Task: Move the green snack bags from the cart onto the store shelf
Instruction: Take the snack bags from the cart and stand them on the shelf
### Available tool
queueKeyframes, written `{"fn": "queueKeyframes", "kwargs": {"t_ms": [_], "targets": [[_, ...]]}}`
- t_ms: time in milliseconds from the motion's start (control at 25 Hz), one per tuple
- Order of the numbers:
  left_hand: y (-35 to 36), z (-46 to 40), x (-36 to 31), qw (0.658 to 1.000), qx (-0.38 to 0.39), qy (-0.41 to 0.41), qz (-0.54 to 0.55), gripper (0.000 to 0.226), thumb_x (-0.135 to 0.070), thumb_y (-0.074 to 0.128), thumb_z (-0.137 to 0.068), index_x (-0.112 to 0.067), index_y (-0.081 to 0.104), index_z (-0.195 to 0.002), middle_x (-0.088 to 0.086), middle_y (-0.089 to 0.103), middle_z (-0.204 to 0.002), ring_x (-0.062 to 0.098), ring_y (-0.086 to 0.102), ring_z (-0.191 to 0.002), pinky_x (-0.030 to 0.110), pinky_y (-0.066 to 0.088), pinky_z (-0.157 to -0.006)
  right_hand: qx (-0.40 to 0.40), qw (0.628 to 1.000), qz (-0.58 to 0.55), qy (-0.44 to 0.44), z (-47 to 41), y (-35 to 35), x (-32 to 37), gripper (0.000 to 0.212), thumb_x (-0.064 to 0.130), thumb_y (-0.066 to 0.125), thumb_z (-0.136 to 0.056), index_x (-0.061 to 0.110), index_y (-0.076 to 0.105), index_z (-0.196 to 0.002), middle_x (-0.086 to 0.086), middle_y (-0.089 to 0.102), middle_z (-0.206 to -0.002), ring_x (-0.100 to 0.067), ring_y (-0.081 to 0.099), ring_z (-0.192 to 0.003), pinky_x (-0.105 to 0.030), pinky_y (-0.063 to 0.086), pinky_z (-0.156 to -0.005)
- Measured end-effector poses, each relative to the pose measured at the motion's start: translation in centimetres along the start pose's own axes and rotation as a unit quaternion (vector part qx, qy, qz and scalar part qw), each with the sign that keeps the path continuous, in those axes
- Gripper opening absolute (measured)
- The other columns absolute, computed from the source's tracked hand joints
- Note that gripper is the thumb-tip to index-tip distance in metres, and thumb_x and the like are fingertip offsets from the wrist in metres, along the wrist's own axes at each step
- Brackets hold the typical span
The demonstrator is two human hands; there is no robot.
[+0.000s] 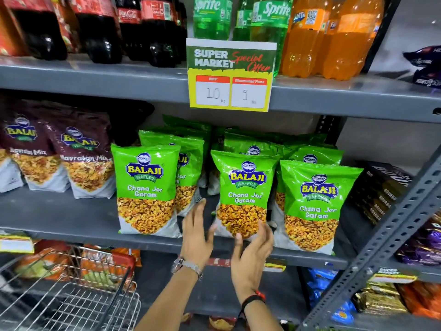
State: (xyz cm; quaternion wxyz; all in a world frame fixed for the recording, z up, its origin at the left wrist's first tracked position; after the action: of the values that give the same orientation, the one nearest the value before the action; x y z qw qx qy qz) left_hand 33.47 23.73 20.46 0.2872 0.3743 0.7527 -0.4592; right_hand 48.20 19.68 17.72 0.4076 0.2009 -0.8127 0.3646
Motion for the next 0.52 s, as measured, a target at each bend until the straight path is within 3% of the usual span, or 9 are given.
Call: {"fn": "queueKeyframes", "kwargs": {"t_ms": [80,120,200,280,360,440,520], "targets": [[-3.9,-0.2,0.4,0.996,-0.063,0.031,-0.06,0.053,-0.012,0.061,-0.08,-0.001,0.04,-0.128,0.026,0.047,-0.131,0.043,0.041,-0.123,0.059,0.032,-0.104,0.016,0.998,-0.012,-0.053,1.1,1.5,2.4,0.045,0.009,0.054,-0.087,0.005,0.04,-0.129,-0.024,0.038,-0.134,-0.036,0.037,-0.126,-0.047,0.043,-0.097],[-6.0,-0.4,1.1,0.992,-0.096,0.022,-0.078,0.052,-0.016,0.06,-0.081,0.0,0.041,-0.126,0.029,0.047,-0.13,0.045,0.042,-0.122,0.061,0.034,-0.101,0.039,0.997,-0.019,-0.069,1.2,2.6,3.5,0.042,0.007,0.053,-0.087,0.006,0.042,-0.128,-0.022,0.039,-0.132,-0.035,0.038,-0.125,-0.046,0.042,-0.099],[-10.3,-0.8,3.5,0.985,-0.146,-0.02,-0.092,0.062,-0.04,0.049,-0.081,0.001,0.041,-0.126,0.03,0.044,-0.132,0.046,0.04,-0.123,0.061,0.033,-0.1,0.106,0.99,-0.042,-0.087,1.7,5.5,6.0,0.039,0.01,0.051,-0.089,0.008,0.042,-0.127,-0.018,0.039,-0.132,-0.032,0.037,-0.125,-0.044,0.037,-0.103],[-13.6,-1.1,6.3,0.98,-0.165,-0.074,-0.083,0.091,-0.07,0.032,-0.072,0.0,0.035,-0.13,0.028,0.036,-0.138,0.044,0.033,-0.128,0.057,0.026,-0.105,0.187,0.976,-0.064,-0.087,2.1,8.8,8.0,0.043,0.019,0.051,-0.09,0.009,0.037,-0.13,-0.016,0.034,-0.135,-0.029,0.034,-0.128,-0.036,0.031,-0.106],[-15.7,-1.8,9.5,0.978,-0.15,-0.134,-0.059,0.116,-0.087,0.025,-0.055,-0.002,0.024,-0.135,0.023,0.028,-0.144,0.037,0.024,-0.135,0.049,0.018,-0.11,0.252,0.962,-0.07,-0.074,2.5,11.9,9.3,0.058,0.029,0.057,-0.086,0.008,0.03,-0.133,-0.014,0.031,-0.138,-0.028,0.033,-0.129,-0.028,0.028,-0.104],[-15.5,-2.9,11.8,0.981,-0.088,-0.17,0.006,0.113,-0.076,0.046,-0.06,-0.003,0.013,-0.138,0.022,0.024,-0.147,0.033,0.022,-0.137,0.044,0.018,-0.112,0.295,0.952,-0.068,-0.041,2.9,14.1,9.5,0.074,0.036,0.062,-0.081,0.01,0.022,-0.138,-0.013,0.027,-0.142,-0.027,0.032,-0.131,-0.034,0.032,-0.105],[-13.7,-3.8,12.8,0.975,-0.001,-0.185,0.12,0.088,-0.03,0.065,-0.077,-0.006,0.007,-0.139,0.021,0.028,-0.146,0.032,0.029,-0.134,0.043,0.027,-0.11,0.316,0.947,-0.054,-0.006,3.4,16.0,9.5,0.082,0.036,0.065,-0.08,0.011,0.015,-0.14,-0.013,0.025,-0.144,-0.028,0.031,-0.133,-0.039,0.036,-0.104]]}}
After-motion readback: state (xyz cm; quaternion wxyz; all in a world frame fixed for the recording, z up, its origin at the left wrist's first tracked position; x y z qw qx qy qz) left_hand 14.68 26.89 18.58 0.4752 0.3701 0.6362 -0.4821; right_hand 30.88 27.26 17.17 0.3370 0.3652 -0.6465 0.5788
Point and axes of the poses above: each hand's wrist, its own z-axis away from the middle knuckle, its own y-axis out of the palm, x = y × z, the point moved 8 cm from there along -z, towards the middle knuckle
